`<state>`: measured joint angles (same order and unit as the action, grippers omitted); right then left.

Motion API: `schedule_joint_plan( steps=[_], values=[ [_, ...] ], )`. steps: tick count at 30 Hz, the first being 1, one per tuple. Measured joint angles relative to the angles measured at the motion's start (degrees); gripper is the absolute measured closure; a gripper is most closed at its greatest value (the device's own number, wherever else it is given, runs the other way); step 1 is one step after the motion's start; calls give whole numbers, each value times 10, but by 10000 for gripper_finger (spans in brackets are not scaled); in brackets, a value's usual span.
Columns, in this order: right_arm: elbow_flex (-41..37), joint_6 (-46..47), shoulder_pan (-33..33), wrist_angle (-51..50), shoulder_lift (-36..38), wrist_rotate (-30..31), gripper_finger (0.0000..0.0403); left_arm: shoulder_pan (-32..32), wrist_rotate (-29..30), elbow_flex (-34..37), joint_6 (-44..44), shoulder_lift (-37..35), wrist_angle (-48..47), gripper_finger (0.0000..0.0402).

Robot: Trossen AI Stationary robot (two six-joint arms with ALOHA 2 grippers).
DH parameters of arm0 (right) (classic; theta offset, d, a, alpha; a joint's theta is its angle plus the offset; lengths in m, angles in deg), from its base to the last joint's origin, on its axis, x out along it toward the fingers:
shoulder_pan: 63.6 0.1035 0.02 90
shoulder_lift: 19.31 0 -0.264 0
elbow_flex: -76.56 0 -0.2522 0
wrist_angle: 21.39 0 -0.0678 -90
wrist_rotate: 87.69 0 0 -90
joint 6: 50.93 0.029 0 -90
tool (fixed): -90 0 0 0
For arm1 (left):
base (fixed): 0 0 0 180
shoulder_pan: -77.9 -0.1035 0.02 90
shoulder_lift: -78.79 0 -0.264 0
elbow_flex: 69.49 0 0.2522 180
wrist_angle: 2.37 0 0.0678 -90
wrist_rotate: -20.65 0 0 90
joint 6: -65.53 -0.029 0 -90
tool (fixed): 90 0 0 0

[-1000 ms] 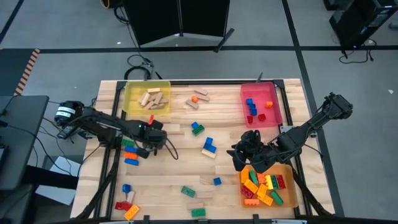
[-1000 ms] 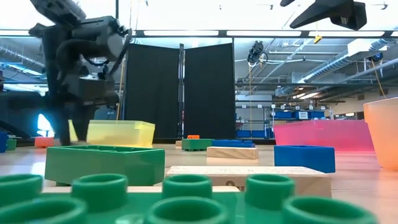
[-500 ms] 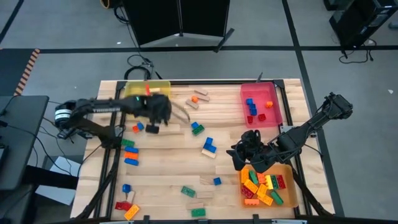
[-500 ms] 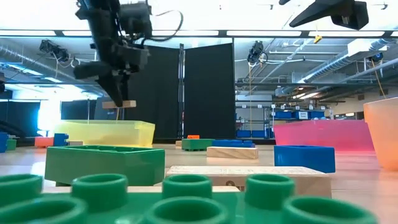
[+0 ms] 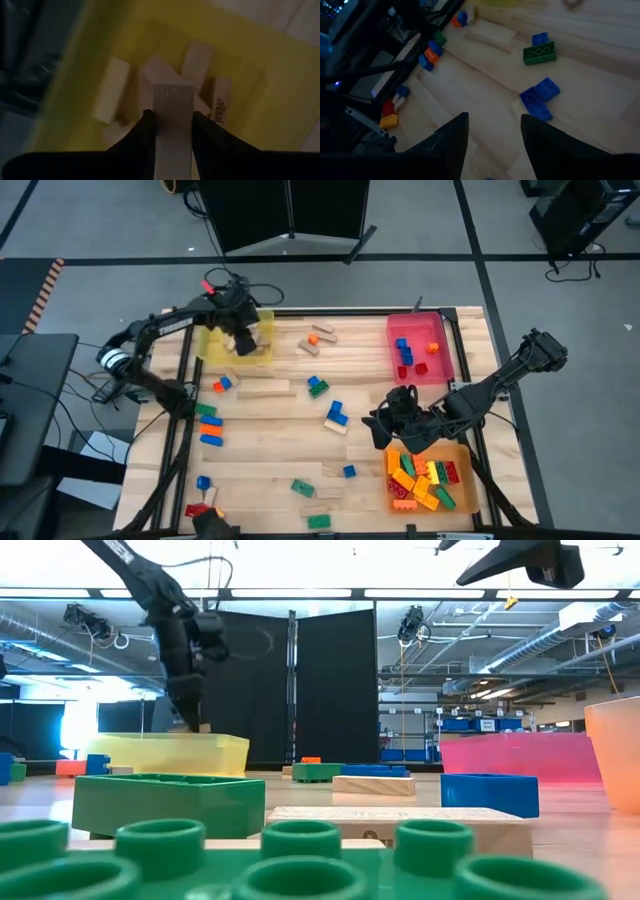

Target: Sort blocks by size

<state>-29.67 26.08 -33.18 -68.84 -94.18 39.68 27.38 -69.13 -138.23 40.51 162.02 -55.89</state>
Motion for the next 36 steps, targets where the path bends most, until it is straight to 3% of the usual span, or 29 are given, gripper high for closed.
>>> schedule_joint_plan(
  steps=[4,11,17,22,28,36],
  values=[
    [0,0,-10,3,0,0,208,-2,4,0,43,47,-1,290],
    [0,1,-26,7,0,0,208,-1,6,0,76,65,-6,136],
    [0,-2,-57,15,0,5,208,-1,7,-35,96,39,-54,63],
    [0,-49,-99,39,0,55,208,0,-1,-93,152,9,-80,46],
    [0,-159,-182,154,0,96,208,12,-74,-125,149,-62,-78,45],
    [3,-387,-344,345,-1,-67,208,59,-90,-74,207,-197,-39,45]
  ],
)
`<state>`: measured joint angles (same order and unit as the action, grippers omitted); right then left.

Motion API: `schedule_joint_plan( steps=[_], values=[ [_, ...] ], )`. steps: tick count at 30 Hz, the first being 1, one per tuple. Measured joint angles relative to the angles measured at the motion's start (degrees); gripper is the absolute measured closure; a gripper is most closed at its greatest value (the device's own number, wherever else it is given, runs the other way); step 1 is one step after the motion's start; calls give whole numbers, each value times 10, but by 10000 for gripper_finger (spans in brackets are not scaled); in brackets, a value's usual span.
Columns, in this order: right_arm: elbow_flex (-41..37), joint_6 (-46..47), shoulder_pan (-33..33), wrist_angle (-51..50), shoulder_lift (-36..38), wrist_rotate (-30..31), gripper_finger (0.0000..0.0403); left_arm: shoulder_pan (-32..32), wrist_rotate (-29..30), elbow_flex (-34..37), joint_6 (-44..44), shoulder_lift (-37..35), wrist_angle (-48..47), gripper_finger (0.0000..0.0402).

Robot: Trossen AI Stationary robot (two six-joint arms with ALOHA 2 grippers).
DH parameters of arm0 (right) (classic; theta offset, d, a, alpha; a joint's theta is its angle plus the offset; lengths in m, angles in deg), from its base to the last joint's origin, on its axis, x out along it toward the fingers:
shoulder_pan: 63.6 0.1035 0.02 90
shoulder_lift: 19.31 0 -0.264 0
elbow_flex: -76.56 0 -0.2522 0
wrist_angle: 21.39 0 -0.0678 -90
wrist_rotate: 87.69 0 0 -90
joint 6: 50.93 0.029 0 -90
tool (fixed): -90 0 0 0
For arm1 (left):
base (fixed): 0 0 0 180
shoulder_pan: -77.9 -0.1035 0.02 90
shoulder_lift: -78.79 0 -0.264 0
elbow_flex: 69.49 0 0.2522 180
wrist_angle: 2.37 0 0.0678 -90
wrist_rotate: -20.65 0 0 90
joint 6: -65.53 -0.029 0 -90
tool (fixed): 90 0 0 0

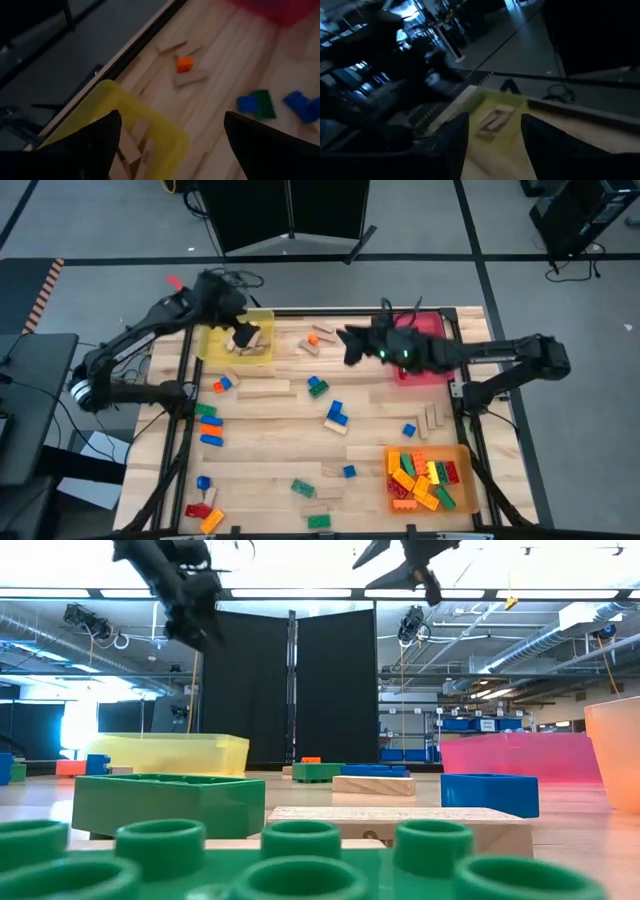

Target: Sort blocks by size

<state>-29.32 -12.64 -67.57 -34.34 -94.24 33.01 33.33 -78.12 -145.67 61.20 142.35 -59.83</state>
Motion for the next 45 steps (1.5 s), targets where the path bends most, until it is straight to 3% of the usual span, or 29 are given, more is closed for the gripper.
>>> schedule_joint_plan(
  steps=[5,11,18,24,30,35,39,45],
  values=[
    [94,-90,-72,-56,-55,-80,208,51,14,88,79,-96,61,44],
    [314,-218,-121,-231,-207,-116,208,120,37,167,174,-172,132,44],
    [568,-258,-169,-479,-399,-166,202,198,111,196,238,-190,156,44],
    [696,-269,-193,-610,-526,-188,180,234,159,196,261,-190,155,44],
    [738,-266,-209,-659,-600,-223,145,241,173,196,272,-190,152,44],
    [738,-249,-226,-673,-638,-288,121,241,173,196,275,-190,150,44],
    [738,-245,-234,-671,-667,-329,123,241,173,196,275,-190,150,44],
    [738,-249,-235,-660,-694,-338,150,241,175,196,282,-190,150,44]
  ],
)
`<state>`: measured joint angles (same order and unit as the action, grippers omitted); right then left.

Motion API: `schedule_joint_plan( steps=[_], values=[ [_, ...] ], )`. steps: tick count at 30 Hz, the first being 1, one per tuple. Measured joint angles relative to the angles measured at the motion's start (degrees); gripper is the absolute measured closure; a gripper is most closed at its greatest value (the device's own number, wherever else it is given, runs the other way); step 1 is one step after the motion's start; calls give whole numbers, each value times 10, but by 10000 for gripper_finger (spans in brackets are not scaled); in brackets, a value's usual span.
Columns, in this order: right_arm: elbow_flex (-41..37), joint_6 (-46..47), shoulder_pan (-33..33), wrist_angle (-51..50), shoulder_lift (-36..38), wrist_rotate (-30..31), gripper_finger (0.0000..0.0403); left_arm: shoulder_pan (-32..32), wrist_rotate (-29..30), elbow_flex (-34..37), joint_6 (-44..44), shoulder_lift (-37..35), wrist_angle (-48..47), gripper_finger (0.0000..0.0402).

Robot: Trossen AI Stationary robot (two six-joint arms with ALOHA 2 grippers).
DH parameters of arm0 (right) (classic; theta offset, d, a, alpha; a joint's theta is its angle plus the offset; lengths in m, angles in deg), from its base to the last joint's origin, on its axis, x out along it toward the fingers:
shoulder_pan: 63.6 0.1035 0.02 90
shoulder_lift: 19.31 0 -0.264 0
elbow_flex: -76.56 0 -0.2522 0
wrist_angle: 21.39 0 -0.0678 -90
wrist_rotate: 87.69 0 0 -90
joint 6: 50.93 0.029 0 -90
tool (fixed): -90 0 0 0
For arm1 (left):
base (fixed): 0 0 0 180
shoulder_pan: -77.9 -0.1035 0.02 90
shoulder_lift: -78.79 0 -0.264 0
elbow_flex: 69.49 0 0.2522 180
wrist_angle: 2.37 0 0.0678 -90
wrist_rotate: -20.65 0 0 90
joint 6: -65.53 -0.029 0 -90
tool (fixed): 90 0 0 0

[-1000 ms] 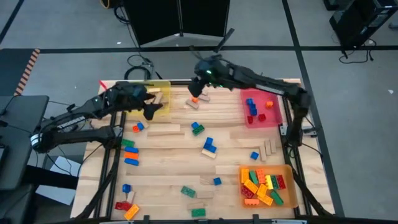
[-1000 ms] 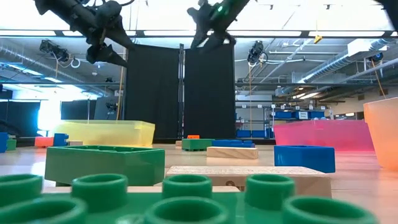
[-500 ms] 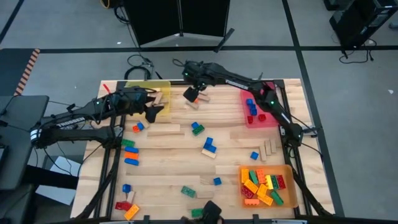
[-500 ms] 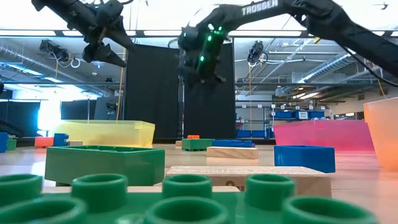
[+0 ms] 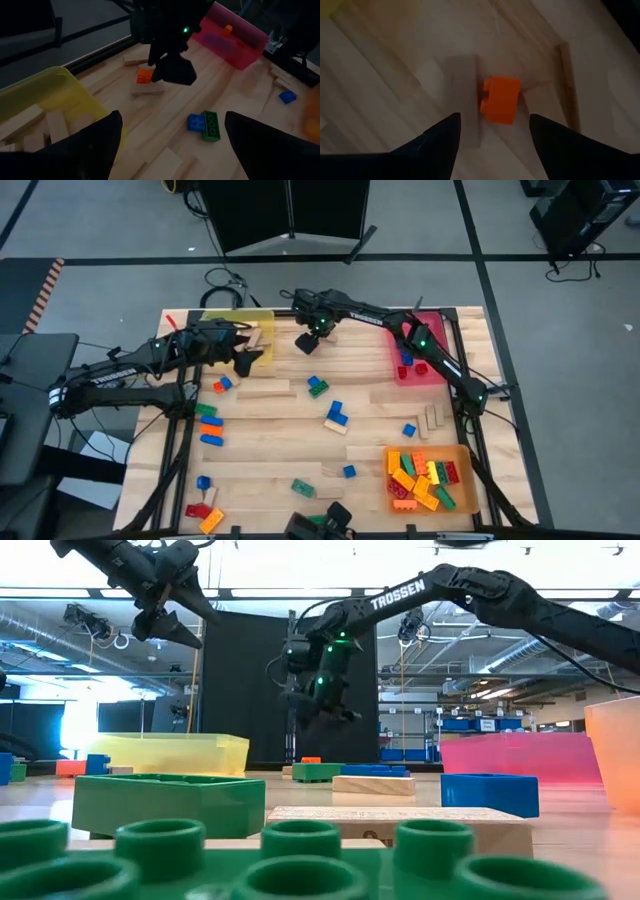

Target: Sort blocks by size

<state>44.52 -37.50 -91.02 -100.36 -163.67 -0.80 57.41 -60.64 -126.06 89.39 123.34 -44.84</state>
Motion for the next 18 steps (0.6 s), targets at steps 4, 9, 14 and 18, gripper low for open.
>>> schedule_joint_plan(
  steps=[4,9,14,18],
  values=[
    [-3,-5,0,31,0,0,168,0,0,0,4,0,0,44],
    [-9,3,0,41,0,-2,194,0,0,0,5,0,0,44],
    [-18,-1,0,35,0,0,220,0,3,0,5,0,0,44],
    [-17,-4,0,17,1,3,229,0,5,0,5,0,0,44]
  ],
)
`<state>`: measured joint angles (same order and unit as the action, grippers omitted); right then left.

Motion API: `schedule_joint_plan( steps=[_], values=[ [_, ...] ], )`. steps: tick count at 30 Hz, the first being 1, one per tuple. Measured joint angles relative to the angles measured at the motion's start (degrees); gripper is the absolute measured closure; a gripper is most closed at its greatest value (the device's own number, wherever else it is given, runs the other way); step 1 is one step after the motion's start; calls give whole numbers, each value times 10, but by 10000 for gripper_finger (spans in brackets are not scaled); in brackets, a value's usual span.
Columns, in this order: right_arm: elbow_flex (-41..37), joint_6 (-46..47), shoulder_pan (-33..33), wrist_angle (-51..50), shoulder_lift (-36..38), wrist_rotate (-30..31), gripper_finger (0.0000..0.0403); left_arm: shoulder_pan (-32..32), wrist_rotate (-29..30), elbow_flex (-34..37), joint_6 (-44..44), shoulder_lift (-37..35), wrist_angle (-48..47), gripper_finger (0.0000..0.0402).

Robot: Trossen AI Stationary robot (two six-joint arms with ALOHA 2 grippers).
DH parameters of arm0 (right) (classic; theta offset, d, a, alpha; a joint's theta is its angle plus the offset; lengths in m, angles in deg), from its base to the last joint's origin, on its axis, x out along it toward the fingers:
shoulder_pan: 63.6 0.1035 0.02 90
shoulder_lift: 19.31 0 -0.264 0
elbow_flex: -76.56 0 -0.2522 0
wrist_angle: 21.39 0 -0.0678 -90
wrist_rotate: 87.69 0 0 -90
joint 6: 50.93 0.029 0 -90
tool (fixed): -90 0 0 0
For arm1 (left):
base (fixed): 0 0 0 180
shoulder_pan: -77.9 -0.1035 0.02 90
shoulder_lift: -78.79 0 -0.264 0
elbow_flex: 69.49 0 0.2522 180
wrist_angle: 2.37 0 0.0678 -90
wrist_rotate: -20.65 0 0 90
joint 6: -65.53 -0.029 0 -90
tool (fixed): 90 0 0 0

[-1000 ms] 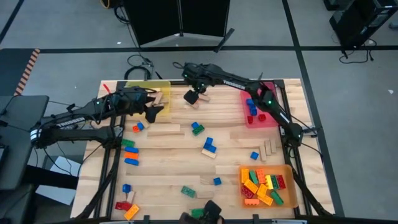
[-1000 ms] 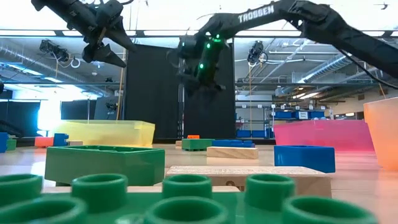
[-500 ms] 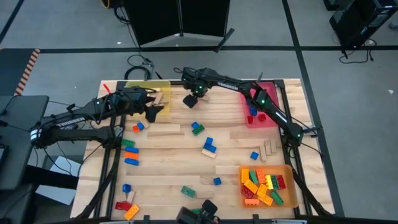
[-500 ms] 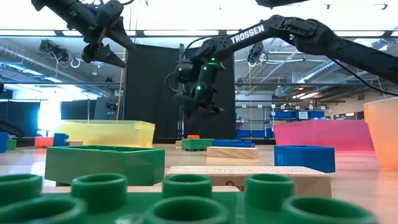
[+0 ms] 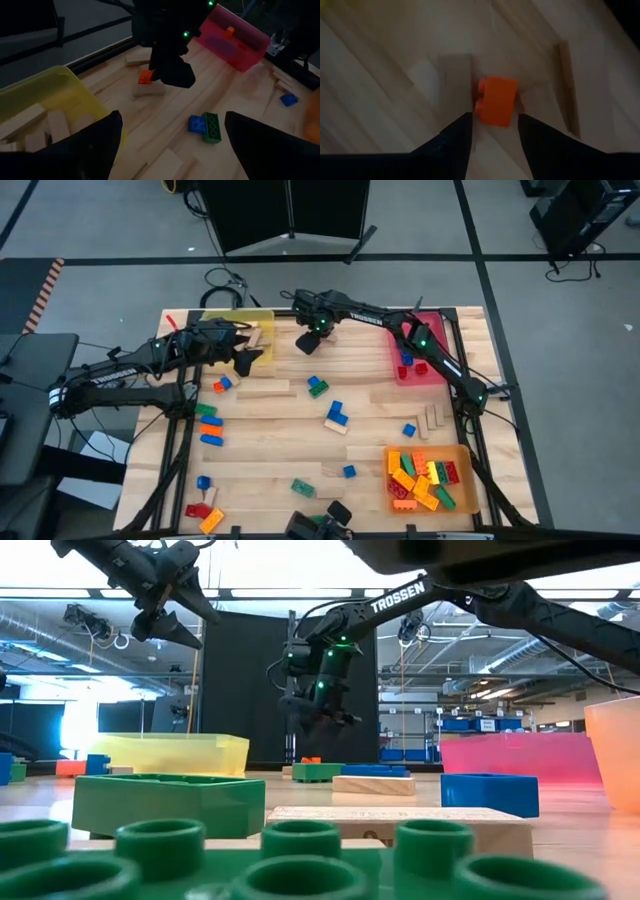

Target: Sort blocks by size

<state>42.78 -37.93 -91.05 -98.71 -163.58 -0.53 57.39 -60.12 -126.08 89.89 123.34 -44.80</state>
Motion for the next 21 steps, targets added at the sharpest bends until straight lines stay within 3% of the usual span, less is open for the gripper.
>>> schedule_joint_plan(
  steps=[9,21],
  values=[
    [-41,-29,0,60,1,13,240,0,0,0,9,0,0,44],
    [-49,-96,6,65,-1,34,260,0,-4,0,16,0,0,44]
  ],
)
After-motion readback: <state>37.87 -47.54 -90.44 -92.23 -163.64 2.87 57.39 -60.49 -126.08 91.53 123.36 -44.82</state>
